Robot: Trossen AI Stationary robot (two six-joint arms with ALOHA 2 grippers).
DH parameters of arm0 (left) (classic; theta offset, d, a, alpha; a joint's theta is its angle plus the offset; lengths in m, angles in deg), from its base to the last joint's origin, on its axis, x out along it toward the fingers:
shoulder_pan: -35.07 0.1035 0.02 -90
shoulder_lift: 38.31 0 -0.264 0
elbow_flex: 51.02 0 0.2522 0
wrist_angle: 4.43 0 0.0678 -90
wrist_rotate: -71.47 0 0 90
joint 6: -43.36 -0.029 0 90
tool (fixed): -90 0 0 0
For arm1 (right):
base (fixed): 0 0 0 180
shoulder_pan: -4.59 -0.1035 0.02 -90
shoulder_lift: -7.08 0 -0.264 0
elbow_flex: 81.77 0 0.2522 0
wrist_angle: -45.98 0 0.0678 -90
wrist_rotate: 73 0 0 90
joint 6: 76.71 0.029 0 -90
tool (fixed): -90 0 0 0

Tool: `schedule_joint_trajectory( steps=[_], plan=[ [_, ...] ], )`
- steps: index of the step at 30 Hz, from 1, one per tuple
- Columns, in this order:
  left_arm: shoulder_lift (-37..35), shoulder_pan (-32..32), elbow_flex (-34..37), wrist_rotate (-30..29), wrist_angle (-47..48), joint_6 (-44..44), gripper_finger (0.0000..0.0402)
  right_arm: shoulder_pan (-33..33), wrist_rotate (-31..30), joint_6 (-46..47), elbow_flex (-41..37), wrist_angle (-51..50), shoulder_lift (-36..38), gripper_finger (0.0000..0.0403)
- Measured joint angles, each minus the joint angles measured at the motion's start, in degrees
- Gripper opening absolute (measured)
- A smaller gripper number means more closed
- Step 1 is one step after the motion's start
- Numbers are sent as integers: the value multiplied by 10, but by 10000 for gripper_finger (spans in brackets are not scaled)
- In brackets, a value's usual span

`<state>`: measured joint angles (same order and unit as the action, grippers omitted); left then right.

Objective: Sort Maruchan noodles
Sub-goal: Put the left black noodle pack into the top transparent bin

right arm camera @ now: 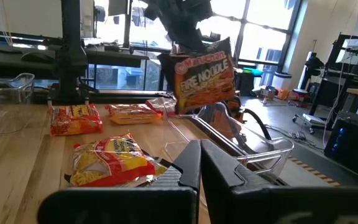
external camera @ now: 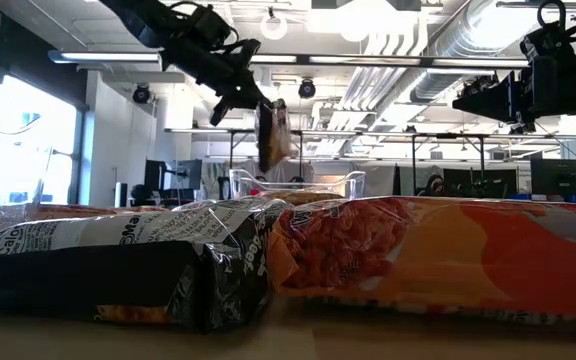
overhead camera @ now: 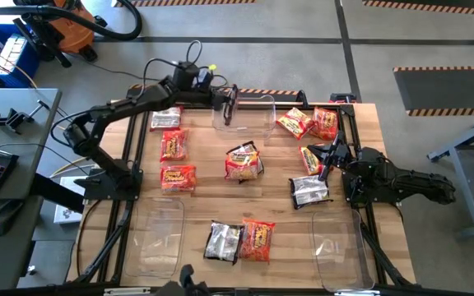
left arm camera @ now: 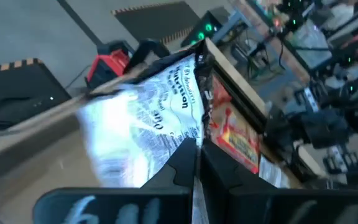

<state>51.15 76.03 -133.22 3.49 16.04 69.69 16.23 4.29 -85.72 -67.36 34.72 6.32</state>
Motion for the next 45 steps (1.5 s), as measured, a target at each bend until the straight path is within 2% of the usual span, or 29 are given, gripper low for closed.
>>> schedule_joint_trajectory(
  steps=[14,20,33,37,45],
  plan=[
    [86,14,0,4,-39,15,0,0,0,0,0,0,0,0],
    [102,23,0,-12,-14,0,0,0,0,0,0,0,0,0],
    [102,21,0,-126,76,-78,1,0,0,0,0,0,0,0],
    [102,18,0,-143,92,-103,17,0,0,0,0,0,0,0],
    [102,18,0,-175,113,-139,75,0,0,0,0,0,0,0]
  ],
)
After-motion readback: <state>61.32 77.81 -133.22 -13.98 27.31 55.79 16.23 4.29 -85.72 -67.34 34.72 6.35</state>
